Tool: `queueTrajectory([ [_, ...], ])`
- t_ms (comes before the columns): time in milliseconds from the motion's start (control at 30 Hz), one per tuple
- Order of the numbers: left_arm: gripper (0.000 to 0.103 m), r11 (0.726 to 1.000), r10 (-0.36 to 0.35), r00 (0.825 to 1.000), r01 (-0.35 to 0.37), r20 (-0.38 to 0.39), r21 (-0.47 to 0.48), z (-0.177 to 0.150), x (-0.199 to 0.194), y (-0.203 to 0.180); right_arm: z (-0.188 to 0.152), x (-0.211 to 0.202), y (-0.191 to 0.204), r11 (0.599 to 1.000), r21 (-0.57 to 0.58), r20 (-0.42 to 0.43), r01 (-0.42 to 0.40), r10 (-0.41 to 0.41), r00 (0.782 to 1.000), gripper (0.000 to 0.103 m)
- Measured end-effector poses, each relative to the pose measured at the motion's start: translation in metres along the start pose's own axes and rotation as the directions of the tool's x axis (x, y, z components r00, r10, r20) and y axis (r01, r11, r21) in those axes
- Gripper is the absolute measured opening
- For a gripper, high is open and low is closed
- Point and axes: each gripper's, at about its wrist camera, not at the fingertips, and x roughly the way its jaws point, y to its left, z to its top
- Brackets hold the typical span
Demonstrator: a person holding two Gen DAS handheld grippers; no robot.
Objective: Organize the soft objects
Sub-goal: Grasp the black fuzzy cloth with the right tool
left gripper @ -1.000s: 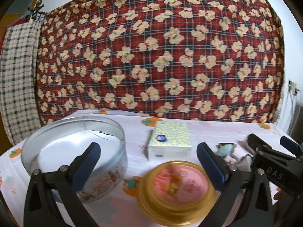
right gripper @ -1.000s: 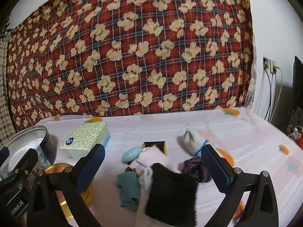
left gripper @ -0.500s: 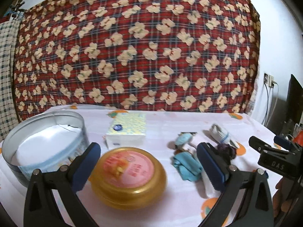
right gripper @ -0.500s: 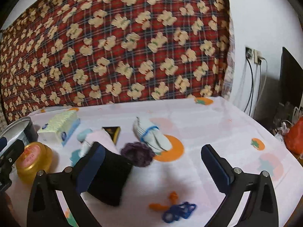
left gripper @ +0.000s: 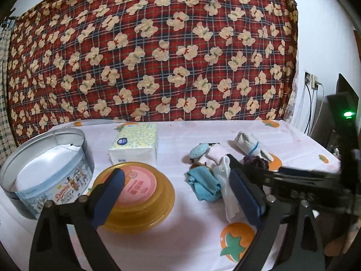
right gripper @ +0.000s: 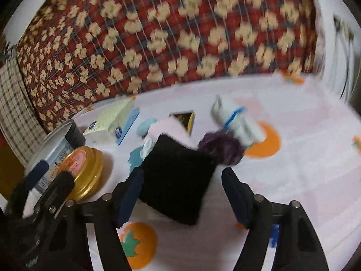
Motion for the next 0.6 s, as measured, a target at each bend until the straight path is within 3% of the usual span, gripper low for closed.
queueTrajectory([
  [100, 0.095, 1.0, 0.004, 1.0, -0.004, 0.0, -0.011, 0.0, -0.001, 0.003, -0.002, 0.021, -0.005, 0.995, 0.067, -0.078, -0.072, 0.078, 0.994, 0.073],
  [167, 0.095, 1.0, 0.0, 1.0, 0.0, -0.009, -0.009, 0.0, 0.001, 0.002, -0.004, 0.028, -0.005, 0.992, 0.085, -0.1, -0.092, 0.1, 0.99, 0.047],
  [200, 0.095, 1.0, -0.001, 1.0, 0.001, -0.012, -0.008, 0.0, 0.002, 0.002, -0.005, 0.027, -0.005, 0.992, 0.082, -0.098, -0.094, 0.101, 0.99, 0.043],
  [233, 0.095, 1.0, -0.004, 1.0, 0.004, -0.017, -0.009, -0.001, 0.002, 0.002, -0.004, 0.023, -0.006, 0.992, 0.077, -0.093, -0.104, 0.111, 0.989, 0.032],
  [267, 0.095, 1.0, -0.008, 1.0, 0.007, -0.024, -0.009, -0.001, 0.003, 0.002, -0.004, 0.017, -0.006, 0.992, 0.07, -0.076, -0.109, 0.114, 0.991, 0.013],
  [300, 0.095, 1.0, -0.012, 0.999, 0.012, -0.03, -0.01, -0.001, 0.004, 0.002, -0.003, 0.006, -0.009, 0.991, 0.062, -0.047, -0.119, 0.122, 0.991, 0.005],
  [367, 0.095, 1.0, -0.03, 0.998, 0.03, -0.054, -0.01, -0.004, 0.007, 0.001, -0.001, -0.011, -0.013, 0.99, 0.044, 0.01, -0.133, 0.133, 0.991, 0.001],
  [467, 0.095, 0.998, -0.065, 0.992, 0.064, -0.105, -0.014, -0.01, 0.016, -0.004, 0.002, -0.035, -0.019, 0.997, 0.011, 0.089, -0.079, 0.077, 0.993, 0.001],
  [600, 0.095, 0.998, -0.068, 0.991, 0.068, -0.118, -0.001, -0.015, 0.017, -0.013, 0.005, -0.025, -0.03, 0.989, 0.078, 0.031, -0.127, 0.125, 0.992, 0.002],
])
